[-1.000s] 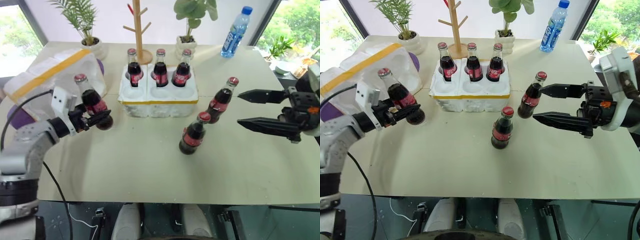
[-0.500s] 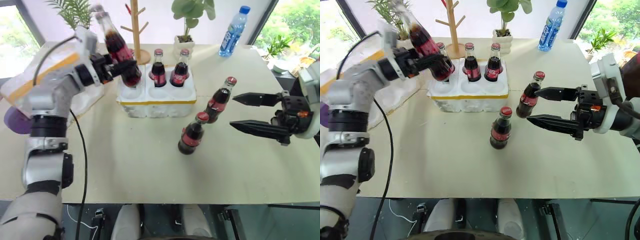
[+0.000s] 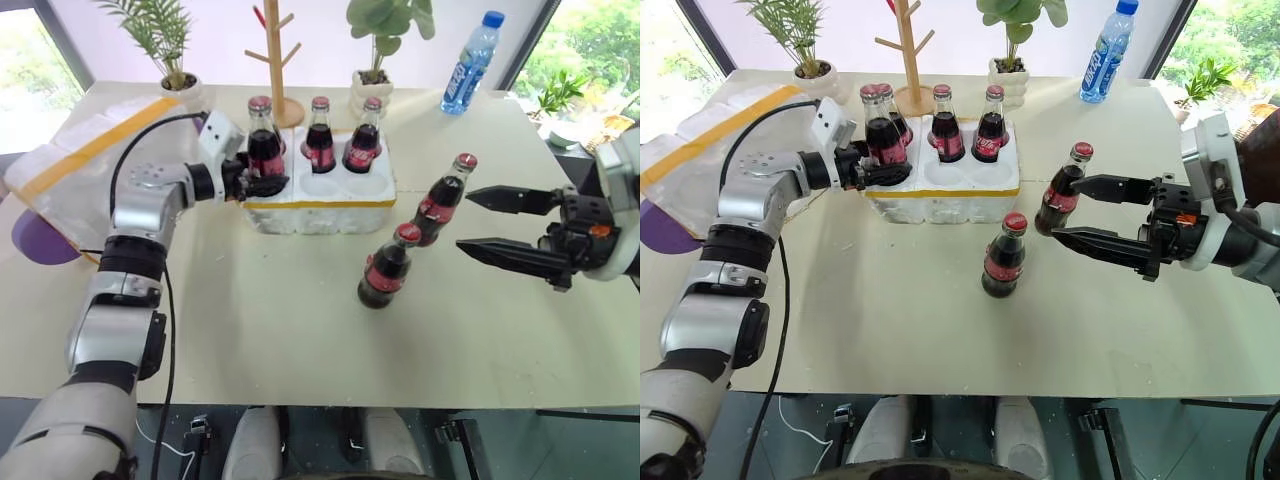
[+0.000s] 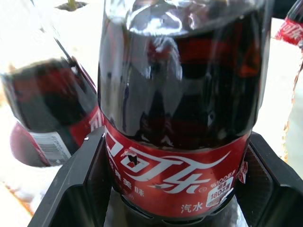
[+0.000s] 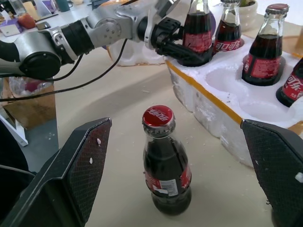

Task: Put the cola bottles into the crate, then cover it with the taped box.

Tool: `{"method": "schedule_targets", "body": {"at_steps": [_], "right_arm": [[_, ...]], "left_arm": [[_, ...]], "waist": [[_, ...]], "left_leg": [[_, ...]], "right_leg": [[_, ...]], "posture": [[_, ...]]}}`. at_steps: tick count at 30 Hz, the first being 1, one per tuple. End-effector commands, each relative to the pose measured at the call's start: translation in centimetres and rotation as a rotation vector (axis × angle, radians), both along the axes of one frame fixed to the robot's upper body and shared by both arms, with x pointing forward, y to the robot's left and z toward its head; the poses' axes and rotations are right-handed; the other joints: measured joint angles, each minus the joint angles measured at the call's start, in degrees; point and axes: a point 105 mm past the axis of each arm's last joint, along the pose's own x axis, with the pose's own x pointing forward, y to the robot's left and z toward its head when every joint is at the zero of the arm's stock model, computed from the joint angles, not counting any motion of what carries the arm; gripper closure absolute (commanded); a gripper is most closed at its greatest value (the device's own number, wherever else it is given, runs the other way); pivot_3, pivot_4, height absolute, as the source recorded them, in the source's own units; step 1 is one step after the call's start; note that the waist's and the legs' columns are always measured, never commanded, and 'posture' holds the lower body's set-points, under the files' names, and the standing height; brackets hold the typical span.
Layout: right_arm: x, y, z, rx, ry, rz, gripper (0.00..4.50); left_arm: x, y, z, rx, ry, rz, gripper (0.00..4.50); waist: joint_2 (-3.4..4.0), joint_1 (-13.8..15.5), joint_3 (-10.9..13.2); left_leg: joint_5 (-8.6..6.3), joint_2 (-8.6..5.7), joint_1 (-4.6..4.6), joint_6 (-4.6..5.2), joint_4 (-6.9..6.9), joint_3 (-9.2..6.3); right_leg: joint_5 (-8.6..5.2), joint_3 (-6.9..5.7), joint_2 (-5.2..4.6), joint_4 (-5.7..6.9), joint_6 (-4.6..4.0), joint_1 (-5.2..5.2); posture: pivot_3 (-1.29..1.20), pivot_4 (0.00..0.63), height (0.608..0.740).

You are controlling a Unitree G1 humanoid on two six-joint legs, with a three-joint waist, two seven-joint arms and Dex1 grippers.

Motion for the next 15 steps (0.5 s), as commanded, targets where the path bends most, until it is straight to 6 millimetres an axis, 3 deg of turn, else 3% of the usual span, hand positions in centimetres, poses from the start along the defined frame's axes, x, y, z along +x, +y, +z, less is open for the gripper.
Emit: {"method": "schedule_targets", "body": {"at_steps": [1, 7, 9, 11, 15], "right_arm": [[0.2, 0.2, 0.8, 0.004, -0.049, 0.006, 0.00], [0.5, 0.4, 0.7, -0.005, -0.048, 0.017, 0.00], [0.6, 0.3, 0.6, -0.012, -0.048, 0.013, 0.00], [0.7, 0.2, 0.5, -0.015, -0.049, 0.005, 0.00], [0.8, -0.1, 0.4, -0.018, -0.049, -0.014, 0.00]], "left_arm": [[-0.3, -0.3, 2.3, -0.008, -0.104, -0.017, 1.70], [0.2, -0.6, -0.1, -0.018, -0.045, 0.021, 1.70], [0.4, -0.5, -0.3, -0.045, -0.027, 0.037, 0.67], [0.5, -0.4, -0.1, -0.075, -0.018, 0.046, 0.03], [0.6, -0.1, 1.2, -0.137, -0.027, 0.057, 0.03]], "waist": [[0.00, -0.02, 0.00], [0.01, 0.16, -0.01], [0.02, 0.12, -0.01], [0.02, 0.10, -0.02], [0.03, 0.00, -0.03]], "left_leg": [[0.00, 0.00, 0.00, 0.00, 0.00, 0.01], [0.00, 0.00, 0.03, 0.00, 0.03, -0.01], [0.00, -0.02, 0.04, 0.01, 0.04, -0.01], [-0.01, -0.02, 0.08, 0.01, 0.05, -0.02], [0.00, -0.01, 0.11, 0.01, 0.05, -0.02]], "right_leg": [[0.00, 0.00, 0.00, 0.00, 0.00, 0.00], [0.00, -0.02, -0.05, 0.02, 0.00, 0.05], [0.00, -0.02, -0.07, 0.02, 0.01, 0.08], [0.00, -0.02, -0.08, 0.02, 0.01, 0.13], [0.01, -0.02, -0.04, 0.05, 0.01, 0.13]], "posture": [[0.00, 0.150, 0.740], [0.00, 0.150, 0.740], [0.00, 0.150, 0.740], [0.00, 0.150, 0.740], [0.00, 0.150, 0.740]]}}
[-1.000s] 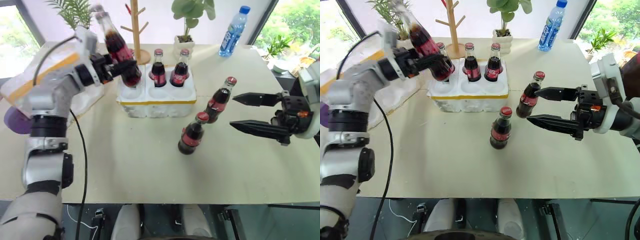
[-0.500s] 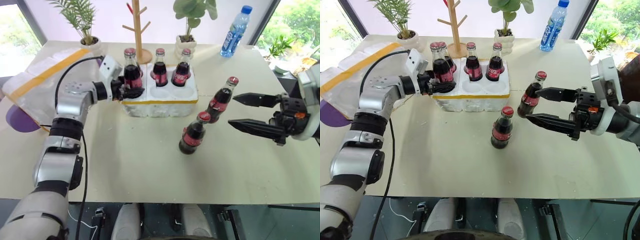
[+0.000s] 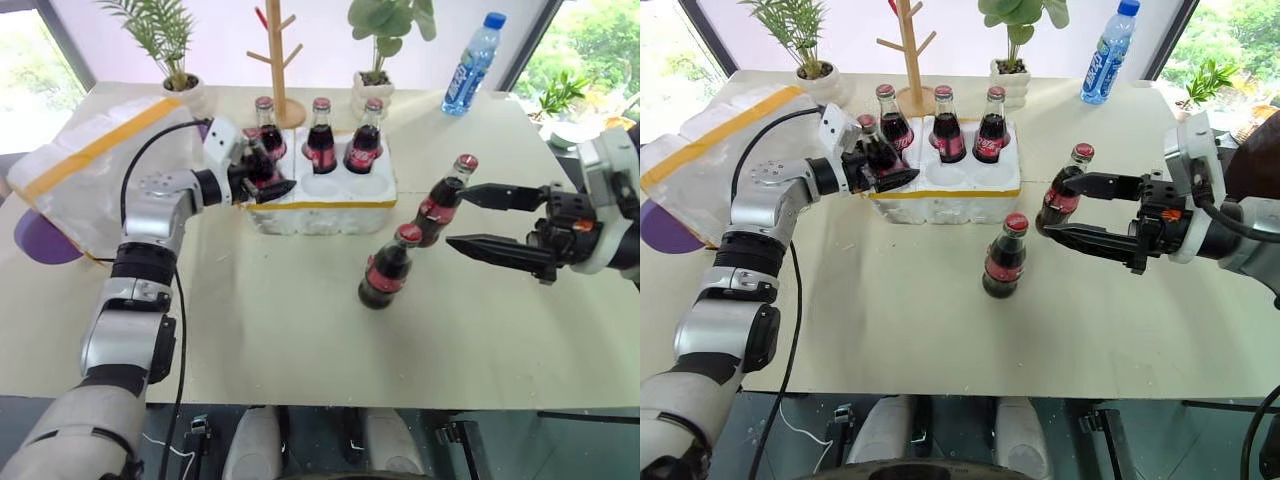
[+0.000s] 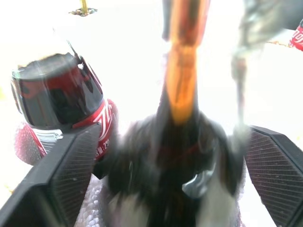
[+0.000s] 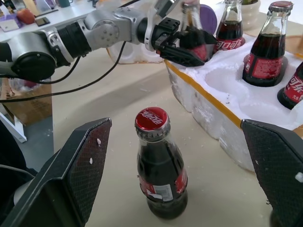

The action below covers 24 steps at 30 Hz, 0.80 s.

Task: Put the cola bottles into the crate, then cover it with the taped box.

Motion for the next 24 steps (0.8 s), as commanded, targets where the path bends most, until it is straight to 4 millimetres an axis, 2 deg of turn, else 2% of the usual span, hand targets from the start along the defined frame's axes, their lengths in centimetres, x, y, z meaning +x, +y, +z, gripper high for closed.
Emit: {"method": "schedule_targets", "body": {"at_steps": [1, 3, 6, 8, 10, 12, 15, 19, 21, 24], "right_arm": [[-0.1, -0.5, 0.8, 0.000, -0.046, -0.018, 0.00], [0.0, -0.9, 0.5, -0.009, -0.038, -0.038, 0.00], [0.0, -1.6, 0.0, -0.020, -0.021, -0.068, 0.00], [0.0, -1.8, -0.3, -0.026, -0.015, -0.077, 0.00], [0.2, -2.3, -1.6, -0.057, 0.019, -0.113, 0.00], [0.4, -2.6, -2.7, -0.063, 0.052, -0.136, 0.00], [0.3, -2.4, -3.8, -0.071, 0.055, -0.139, 0.00], [-0.1, -1.6, -5.9, -0.110, 0.052, -0.109, 0.00], [-0.3, -1.0, -6.9, -0.104, 0.058, -0.087, 0.00], [0.1, -0.2, -7.4, -0.027, 0.076, -0.079, 0.00]], "left_arm": [[0.1, 0.2, 2.5, -0.086, -0.039, 0.002, 0.03], [-0.2, 0.3, 4.4, -0.139, -0.065, -0.013, 0.03], [-2.0, 0.6, 8.1, -0.224, -0.101, -0.097, 0.03], [-2.8, 0.7, 9.4, -0.244, -0.108, -0.130, 0.03], [-5.0, 1.6, 11.5, -0.248, -0.099, -0.215, 0.03], [-7.4, 2.4, 12.5, -0.201, -0.073, -0.298, 0.03], [-10.2, 2.9, 11.1, -0.060, -0.021, -0.380, 0.03], [-12.9, 2.8, 7.1, 0.122, 0.050, -0.432, 0.03], [-13.8, 2.6, 5.1, 0.195, 0.067, -0.454, 0.03], [-14.1, 2.0, 3.6, 0.214, 0.073, -0.456, 0.03]], "waist": [[0.00, -0.01, 0.00], [0.00, 0.00, 0.00], [-0.03, -0.03, 0.02], [-0.02, -0.05, 0.02], [0.01, -0.18, 0.00], [0.02, -0.52, -0.01], [0.13, -1.13, -0.07], [0.16, -1.25, -0.09], [0.14, -1.18, -0.08], [0.11, -1.11, -0.06]], "left_leg": [[0.00, 0.00, 0.00, 0.00, 0.00, 0.00], [0.00, 0.01, 0.00, 0.00, 0.00, 0.01], [0.00, 0.02, -0.04, 0.00, 0.00, -0.01], [0.00, 0.03, -0.05, 0.00, 0.00, -0.01], [0.00, 0.04, -0.03, -0.01, 0.00, 0.00], [0.01, 0.07, 0.01, -0.02, 0.00, 0.00], [0.02, 0.11, 0.03, -0.04, -0.01, 0.00], [0.02, 0.11, 0.23, -0.04, -0.03, -0.01], [0.02, 0.10, 0.23, -0.04, -0.03, -0.04], [0.02, 0.10, 0.21, -0.04, -0.01, -0.04]], "right_leg": [[0.00, 0.00, 0.01, 0.00, 0.00, 0.00], [0.00, 0.00, 0.01, 0.00, 0.00, 0.00], [0.00, 0.00, 0.01, -0.01, 0.00, -0.01], [0.00, 0.00, 0.01, -0.01, 0.00, -0.03], [0.00, 0.01, 0.02, -0.01, 0.00, -0.03], [0.00, 0.02, 0.09, -0.01, 0.00, -0.01], [-0.01, 0.05, 0.14, 0.01, -0.01, -0.02], [-0.03, 0.05, 0.12, -0.01, 0.00, 0.20], [-0.04, 0.04, 0.10, -0.01, 0.00, 0.23], [-0.03, 0.05, 0.04, -0.02, 0.00, 0.24]], "posture": [[0.00, 0.150, 0.740], [0.00, 0.150, 0.740], [0.00, 0.150, 0.740], [0.00, 0.150, 0.740], [0.00, 0.150, 0.740], [0.00, 0.150, 0.740], [0.00, 0.150, 0.740], [0.00, 0.150, 0.740], [0.00, 0.150, 0.740], [0.00, 0.150, 0.740]]}}
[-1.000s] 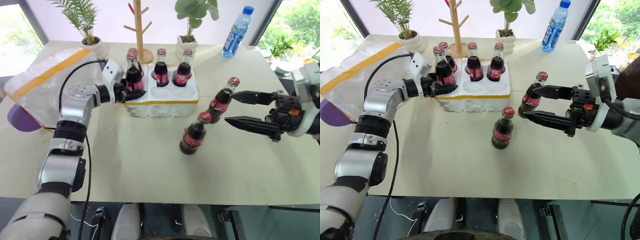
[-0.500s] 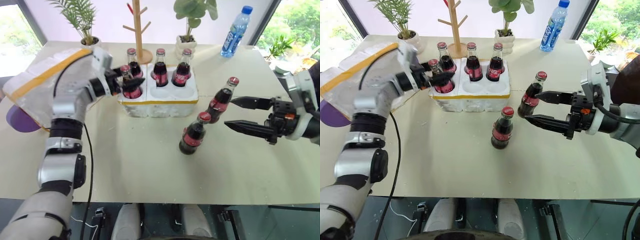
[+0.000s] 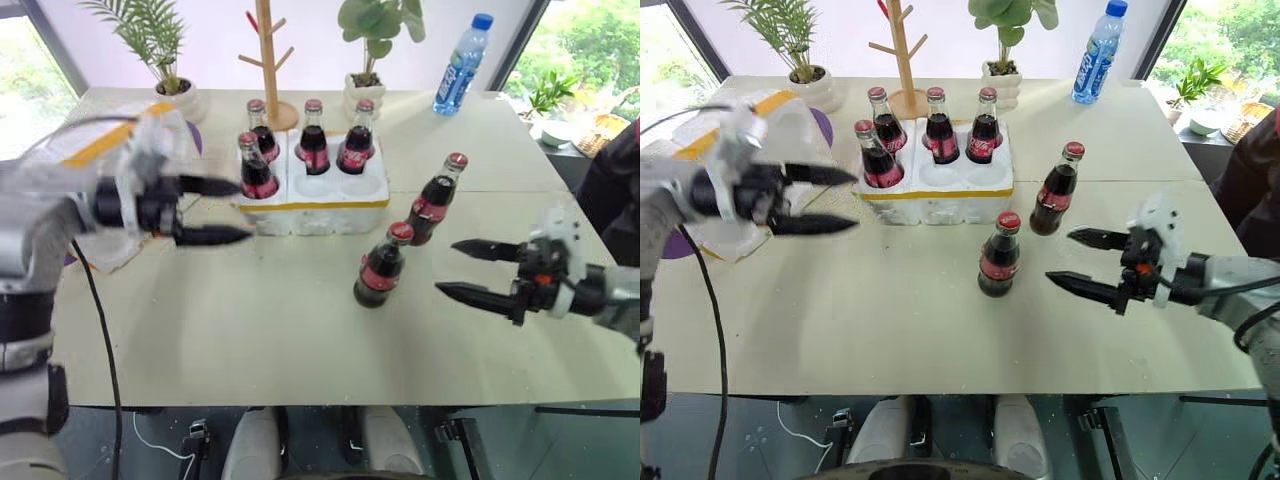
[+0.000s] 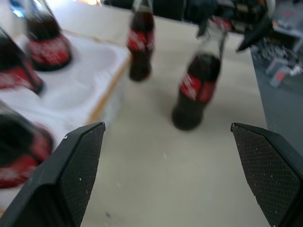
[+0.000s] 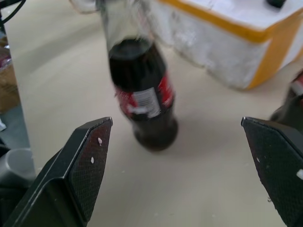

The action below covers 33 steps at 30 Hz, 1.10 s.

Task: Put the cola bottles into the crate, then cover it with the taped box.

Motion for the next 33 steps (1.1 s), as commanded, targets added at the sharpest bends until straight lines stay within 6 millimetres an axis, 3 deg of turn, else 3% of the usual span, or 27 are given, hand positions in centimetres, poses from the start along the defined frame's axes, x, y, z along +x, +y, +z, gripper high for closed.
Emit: {"method": "schedule_targets", "body": {"at_steps": [1, 7, 17, 22, 25, 27, 30, 33], "right_arm": [[0.5, 1.0, 0.5, 0.063, -0.045, 0.013, 0.00], [1.6, 3.1, -0.8, 0.120, -0.030, 0.029, 0.00], [2.8, 6.6, -3.2, 0.134, -0.025, 0.064, 0.00], [4.8, 7.8, -4.1, 0.144, -0.044, 0.018, 0.00], [4.4, 7.9, -3.1, 0.196, -0.045, 0.056, 0.83], [3.7, 7.9, -1.2, 0.252, -0.054, 0.111, 1.66], [2.8, 7.9, 1.3, 0.317, -0.054, 0.175, 1.64], [2.6, 8.1, 5.7, 0.387, -0.107, 0.258, 1.64]], "left_arm": [[-0.4, -1.0, 0.4, 0.038, -0.100, -0.025, 0.03], [-0.6, -2.1, 0.4, 0.018, -0.108, -0.049, 0.03], [-0.2, -2.1, 0.6, 0.019, -0.122, -0.035, 0.03], [0.0, -2.1, 0.6, 0.021, -0.124, -0.025, 0.03], [0.2, -2.0, 0.8, 0.014, -0.139, -0.001, 0.00], [0.3, -1.9, 0.8, 0.005, -0.142, 0.014, 0.00], [0.2, -1.8, 0.7, 0.000, -0.143, 0.026, 0.00], [0.1, -1.6, 0.9, -0.017, -0.147, 0.049, 0.00]], "waist": [[0.00, 0.05, 0.00], [0.01, -0.10, 0.00], [0.01, -0.14, 0.00], [0.01, -0.19, 0.00], [0.02, 0.03, 0.01], [0.02, 0.05, 0.01], [0.04, -0.06, 0.02], [0.20, -0.51, 0.12]], "left_leg": [[0.00, -0.01, 0.00, 0.00, 0.01, 0.00], [0.00, -0.02, 0.00, 0.01, 0.01, -0.03], [0.00, -0.02, 0.00, 0.01, 0.01, -0.02], [0.00, -0.02, 0.00, 0.00, 0.00, -0.01], [0.00, -0.02, -0.03, 0.00, 0.00, -0.02], [0.00, -0.02, -0.05, 0.00, 0.00, -0.02], [0.00, -0.01, -0.07, 0.01, 0.00, -0.02], [0.00, 0.00, -0.07, 0.00, 0.00, -0.01]], "right_leg": [[0.00, 0.00, 0.00, 0.01, 0.00, 0.00], [0.00, 0.01, 0.11, 0.00, -0.01, -0.01], [0.00, 0.01, 0.11, 0.01, -0.01, -0.02], [0.00, 0.01, 0.13, 0.01, -0.02, -0.03], [0.00, 0.01, 0.12, 0.01, -0.02, -0.04], [0.00, 0.00, 0.10, 0.00, -0.01, -0.04], [0.00, 0.00, 0.08, 0.01, -0.01, -0.07], [0.01, 0.01, 0.10, 0.03, -0.02, -0.11]], "posture": [[0.00, 0.150, 0.740], [0.00, 0.150, 0.740], [0.00, 0.150, 0.740], [0.00, 0.150, 0.740], [0.00, 0.150, 0.740], [0.00, 0.150, 0.740], [0.00, 0.150, 0.740], [0.00, 0.150, 0.740]]}}
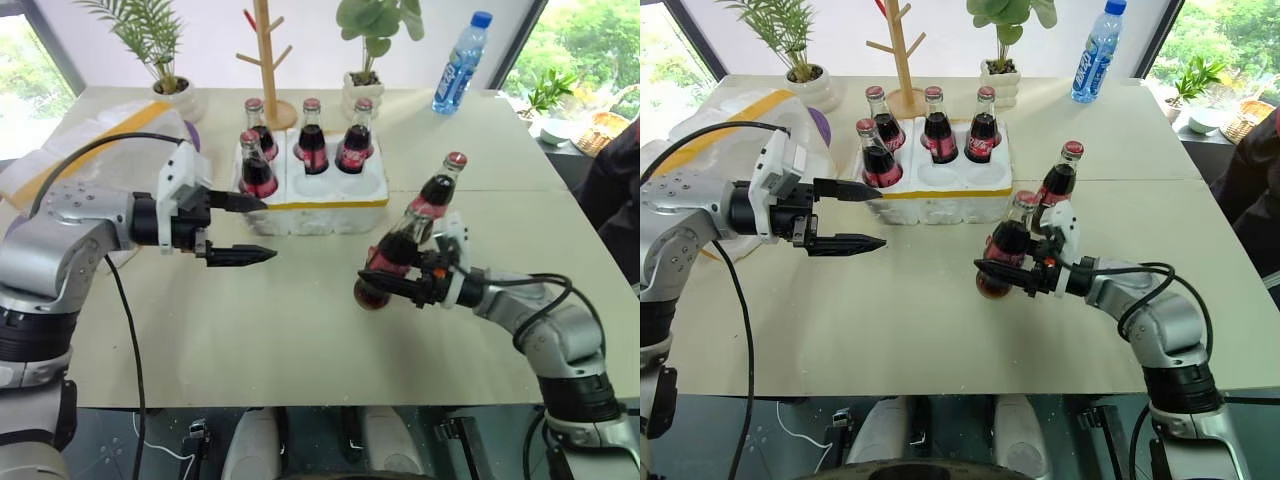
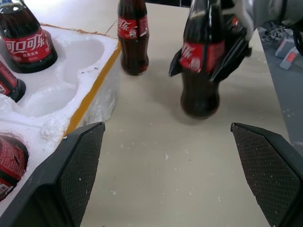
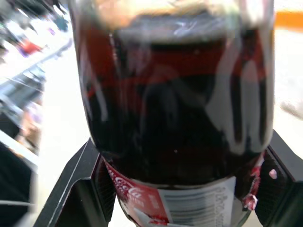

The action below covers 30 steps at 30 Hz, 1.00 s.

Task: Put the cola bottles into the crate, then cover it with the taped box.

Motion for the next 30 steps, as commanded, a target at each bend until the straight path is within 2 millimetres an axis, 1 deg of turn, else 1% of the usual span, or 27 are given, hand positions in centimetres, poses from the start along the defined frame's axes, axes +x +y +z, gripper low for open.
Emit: {"method": "schedule_targets", "body": {"at_steps": [1, 2, 4, 6, 9, 12, 14, 16, 18, 23, 25, 27, 30], "right_arm": [[-0.4, 0.6, 8.3, 0.125, -0.208, 0.095, 1.64], [0.3, 0.9, 9.6, 0.138, -0.234, 0.081, 1.64], [1.7, 1.4, 11.1, 0.148, -0.261, 0.035, 1.64], [4.3, 2.1, 12.3, 0.150, -0.285, -0.073, 1.64], [6.3, 3.1, 13.1, 0.144, -0.308, -0.139, 1.64], [8.8, 4.8, 13.5, 0.135, -0.327, -0.198, 1.64], [10.3, 5.7, 13.2, 0.080, -0.363, -0.251, 1.64], [11.4, 6.5, 12.5, 0.042, -0.371, -0.274, 1.64], [11.8, 7.3, 11.8, 0.012, -0.373, -0.263, 1.64], [11.6, 9.8, 9.5, -0.034, -0.339, -0.183, 1.64], [11.8, 10.6, 8.3, -0.065, -0.324, -0.178, 1.64], [12.4, 11.1, 7.0, -0.128, -0.334, -0.199, 1.64], [13.6, 11.1, 4.7, -0.229, -0.330, -0.254, 1.64]], "left_arm": [[-0.3, 0.3, 1.5, -0.039, -0.061, 0.021, 0.00], [-0.4, 0.3, 1.7, -0.048, -0.064, 0.028, 0.00], [-0.3, 0.4, 1.8, -0.057, -0.069, 0.042, 0.00], [0.0, 1.0, 1.9, -0.054, -0.095, 0.083, 0.00], [0.4, 1.8, 2.4, -0.073, -0.118, 0.141, 0.00], [0.9, 3.0, 3.4, -0.112, -0.158, 0.227, 0.00], [1.1, 3.4, 3.8, -0.134, -0.175, 0.265, 0.00], [1.1, 3.5, 3.9, -0.139, -0.186, 0.280, 0.00], [0.8, 3.5, 3.8, -0.138, -0.189, 0.283, 0.00], [0.6, 3.5, 3.7, -0.144, -0.194, 0.297, 0.00], [0.6, 3.6, 3.6, -0.142, -0.196, 0.303, 0.00], [0.6, 3.5, 3.5, -0.139, -0.198, 0.304, 0.00], [0.6, 3.4, 3.5, -0.143, -0.198, 0.300, 0.00]], "waist": [[0.10, -0.30, 0.07], [0.11, -0.40, 0.07], [0.11, -0.24, 0.07], [0.09, -0.01, 0.05], [0.09, 0.16, 0.05], [0.11, -0.02, 0.06], [0.11, -0.15, 0.07], [0.11, -0.24, 0.07], [0.11, -0.16, 0.07], [0.11, -0.24, 0.07], [0.11, -0.25, 0.07], [0.11, -0.30, 0.07], [0.11, -0.28, 0.07]], "left_leg": [[0.00, 0.00, 0.00, 0.00, 0.00, 0.03], [0.00, 0.00, 0.00, 0.00, 0.00, 0.05], [0.02, 0.02, -0.03, -0.03, -0.01, 0.03], [0.02, 0.05, -0.02, -0.04, -0.10, -0.02], [0.04, 0.05, -0.12, -0.07, -0.12, 0.03], [0.04, -0.01, -0.24, -0.07, -0.11, 0.15], [0.04, -0.02, -0.26, -0.07, -0.11, 0.20], [0.04, 0.00, -0.26, -0.07, -0.14, 0.19], [0.05, 0.02, -0.26, -0.09, -0.17, 0.17], [0.13, 0.04, -0.28, -0.23, -0.19, 0.20], [0.12, 0.04, -0.27, -0.21, -0.19, 0.19], [0.11, 0.04, -0.26, -0.19, -0.19, 0.18], [0.11, 0.03, -0.23, -0.19, -0.19, 0.17]], "right_leg": [[0.01, 0.04, 0.00, 0.02, -0.01, -0.04], [0.01, 0.07, 0.01, 0.06, -0.01, -0.07], [0.01, 0.10, 0.09, 0.13, -0.03, -0.17], [-0.01, 0.06, 0.14, 0.12, -0.08, -0.17], [-0.03, 0.06, 0.11, 0.11, -0.10, -0.27], [-0.01, 0.08, -0.04, 0.09, -0.07, -0.39], [0.00, 0.09, -0.08, 0.09, -0.07, -0.43], [-0.01, 0.08, -0.05, 0.09, -0.07, -0.45], [-0.01, 0.07, -0.02, 0.08, -0.07, -0.45], [-0.01, 0.08, -0.05, 0.08, -0.07, -0.45], [-0.01, 0.08, -0.06, 0.08, -0.07, -0.45], [-0.01, 0.07, -0.04, 0.10, -0.07, -0.45], [-0.01, 0.07, -0.04, 0.11, -0.08, -0.43]], "posture": [[0.00, 0.150, 0.740], [0.00, 0.150, 0.740], [0.00, 0.150, 0.740], [0.00, 0.150, 0.740], [0.00, 0.150, 0.740], [0.00, 0.150, 0.740], [0.00, 0.150, 0.740], [0.00, 0.150, 0.740], [0.00, 0.150, 0.740], [0.00, 0.150, 0.740], [0.00, 0.150, 0.740], [0.00, 0.150, 0.740], [0.00, 0.150, 0.740]]}}
